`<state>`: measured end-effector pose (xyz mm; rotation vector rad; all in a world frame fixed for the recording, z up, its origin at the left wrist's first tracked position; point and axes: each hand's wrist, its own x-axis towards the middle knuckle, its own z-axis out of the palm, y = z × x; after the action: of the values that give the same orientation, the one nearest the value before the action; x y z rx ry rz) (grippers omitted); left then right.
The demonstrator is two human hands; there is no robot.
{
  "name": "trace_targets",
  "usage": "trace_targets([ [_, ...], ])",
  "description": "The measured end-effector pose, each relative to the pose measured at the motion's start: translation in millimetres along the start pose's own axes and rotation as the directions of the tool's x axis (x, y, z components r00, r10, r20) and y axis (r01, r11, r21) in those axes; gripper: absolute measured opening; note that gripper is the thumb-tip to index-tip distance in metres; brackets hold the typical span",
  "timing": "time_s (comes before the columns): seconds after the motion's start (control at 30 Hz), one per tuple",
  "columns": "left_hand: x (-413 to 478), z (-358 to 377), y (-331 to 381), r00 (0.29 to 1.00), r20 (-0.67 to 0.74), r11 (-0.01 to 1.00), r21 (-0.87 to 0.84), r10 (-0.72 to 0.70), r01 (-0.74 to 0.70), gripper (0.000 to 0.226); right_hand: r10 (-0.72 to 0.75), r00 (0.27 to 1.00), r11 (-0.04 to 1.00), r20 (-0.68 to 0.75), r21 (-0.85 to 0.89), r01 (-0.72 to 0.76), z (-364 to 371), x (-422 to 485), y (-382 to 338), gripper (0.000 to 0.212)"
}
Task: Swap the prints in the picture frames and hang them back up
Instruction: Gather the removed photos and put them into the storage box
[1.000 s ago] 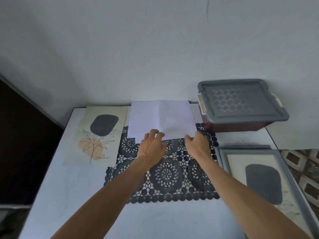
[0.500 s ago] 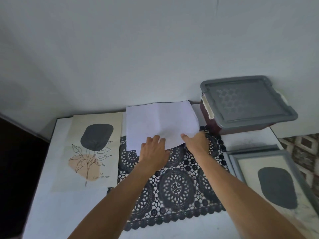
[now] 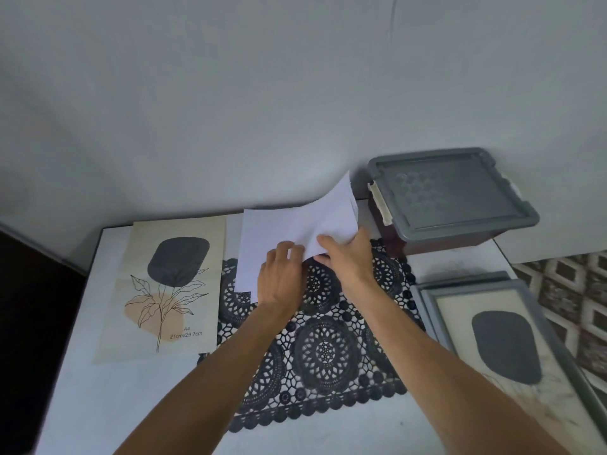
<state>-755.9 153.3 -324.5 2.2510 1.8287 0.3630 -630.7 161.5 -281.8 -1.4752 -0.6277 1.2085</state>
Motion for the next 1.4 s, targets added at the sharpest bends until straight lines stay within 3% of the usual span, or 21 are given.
trace_targets([
  [0.1, -3, -26, 5, 0.988, -0.109, 0.978, -0.191, -0.105, 0.083, 0.024, -0.042, 0.989, 0.997, 0.145, 0.066, 0.032, 0, -13, -11, 0.041],
  [0.17, -7, -45, 4, 0.967, -0.194, 0.958, -0.263, -0.165, 0.111, 0.023, -0.055, 0.976, 0.997, 0.209, 0.063, 0.042, -3, -20, -12, 0.055],
  [0.23, -12, -65, 1, 0.933, -0.239, 0.915, -0.365, -0.27, 0.172, 0.021, -0.119, 0.971, 0.987, 0.208, -0.079, 0.137, -4, -25, -9, 0.062],
  [0.33, -14, -86, -14, 0.866, -0.24, 0.814, -0.514, -0.439, 0.27, 0.02, -0.246, 0.948, 0.846, 0.201, -0.433, 0.312, -4, -24, -3, 0.054],
  [0.43, -22, -94, -43, 0.823, -0.158, 0.734, -0.565, -0.545, 0.378, 0.033, -0.099, 0.957, 0.835, 0.274, -0.5, 0.229, 2, -22, 1, 0.081],
  [0.53, -37, -92, -75, 0.791, -0.089, 0.685, -0.566, -0.605, 0.46, 0.039, 0.006, 0.915, 0.832, 0.404, -0.51, 0.219, 18, -28, 14, 0.067],
  [0.6, -47, -91, -97, 0.775, -0.072, 0.667, -0.563, -0.628, 0.488, 0.039, -0.012, 0.914, 0.849, 0.406, -0.479, 0.223, 35, -33, 21, 0.043],
  [0.7, -56, -91, -134, 0.764, -0.086, 0.685, -0.516, -0.64, 0.515, 0.037, -0.01, 0.925, 0.886, 0.379, -0.425, 0.184, 65, -31, 37, 0.035],
  [0.97, -52, -83, -232, 0.727, -0.04, 0.721, -0.173, -0.686, 0.671, 0.064, 0.055, 0.932, 0.746, 0.359, -0.635, 0.2, 147, -39, 76, 0.009],
  [1.13, -45, -75, -251, 0.693, 0.055, 0.693, -0.03, -0.718, 0.72, 0.059, 0.053, 0.942, 0.695, 0.332, -0.69, 0.203, 176, -40, 91, 0.015],
  [1.23, -44, -73, -249, 0.68, 0.067, 0.682, 0.02, -0.73, 0.731, 0.054, 0.095, 0.951, 0.759, 0.295, -0.64, 0.122, 185, -38, 95, 0.025],
  [1.33, -44, -75, -257, 0.666, 0.075, 0.662, -0.077, -0.742, 0.746, 0.062, 0.18, 0.95, 0.839, 0.256, -0.543, -0.013, 190, -38, 98, 0.035],
  [1.4, -44, -73, -266, 0.639, 0.107, 0.614, -0.193, -0.762, 0.765, 0.066, 0.228, 0.942, 0.85, 0.248, -0.522, -0.068, 191, -36, 101, 0.029],
])
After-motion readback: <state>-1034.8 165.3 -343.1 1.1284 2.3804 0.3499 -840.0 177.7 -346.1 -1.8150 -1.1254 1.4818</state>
